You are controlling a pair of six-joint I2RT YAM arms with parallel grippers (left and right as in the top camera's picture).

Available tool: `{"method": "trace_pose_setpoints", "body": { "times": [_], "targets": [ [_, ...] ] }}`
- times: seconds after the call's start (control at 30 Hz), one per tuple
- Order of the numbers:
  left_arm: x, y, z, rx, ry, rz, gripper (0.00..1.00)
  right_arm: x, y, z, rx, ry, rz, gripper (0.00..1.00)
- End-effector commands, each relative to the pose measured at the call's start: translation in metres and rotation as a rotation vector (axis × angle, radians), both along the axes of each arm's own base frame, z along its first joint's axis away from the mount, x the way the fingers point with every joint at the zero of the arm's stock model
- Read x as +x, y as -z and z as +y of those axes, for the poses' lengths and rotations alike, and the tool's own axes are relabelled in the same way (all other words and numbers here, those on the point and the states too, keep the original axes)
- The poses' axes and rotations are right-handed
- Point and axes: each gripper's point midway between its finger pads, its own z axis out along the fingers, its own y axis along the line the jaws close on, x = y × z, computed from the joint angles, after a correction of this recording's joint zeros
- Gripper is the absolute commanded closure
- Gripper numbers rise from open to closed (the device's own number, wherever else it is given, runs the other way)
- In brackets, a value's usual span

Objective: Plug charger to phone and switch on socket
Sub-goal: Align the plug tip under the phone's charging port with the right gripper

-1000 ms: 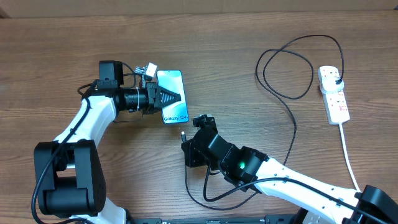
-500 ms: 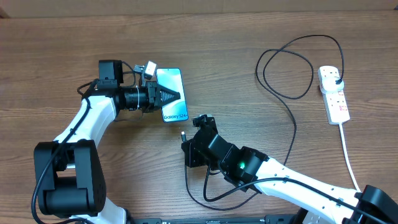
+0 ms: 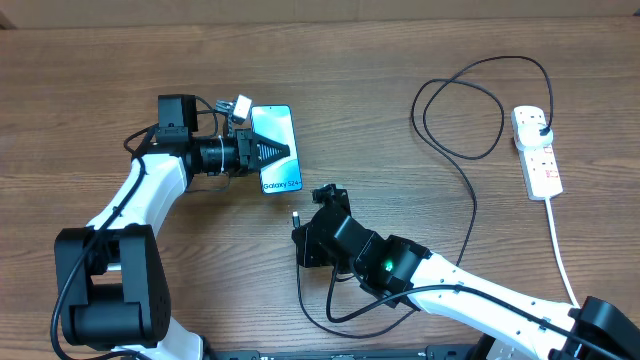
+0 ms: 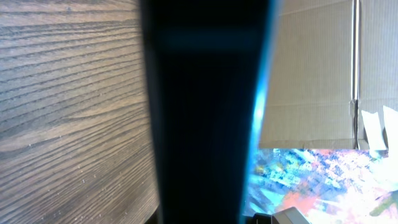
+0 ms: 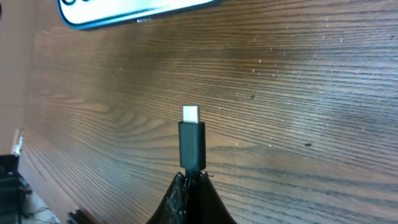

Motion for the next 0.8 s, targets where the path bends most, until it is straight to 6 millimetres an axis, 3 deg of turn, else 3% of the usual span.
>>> {"method": "trace_pose_setpoints", "body": {
  "times": [0.0, 0.3, 0.43, 0.77],
  "targets": [
    [-0.004, -0.009, -0.005, -0.023, 0.037, -0.052, 0.96, 0.005, -0.001, 0.002, 0.025, 0.053, 0.017, 0.96],
    [-0.011, -0.012, -0.010, -0.053, 0.060, -0.031, 0.91, 0.008, -0.010, 0.011, 0.074, 0.039, 0.000, 0.96],
    [-0.010, -0.012, -0.010, -0.049, 0.059, -0.037, 0.96, 0.007, -0.013, 0.015, 0.076, -0.003, -0.026, 0.96],
    [-0.006, -0.005, -0.008, -0.007, 0.039, -0.037, 0.96, 0.011, -0.004, 0.019, 0.023, -0.079, -0.102, 0.96]
  ]
}}
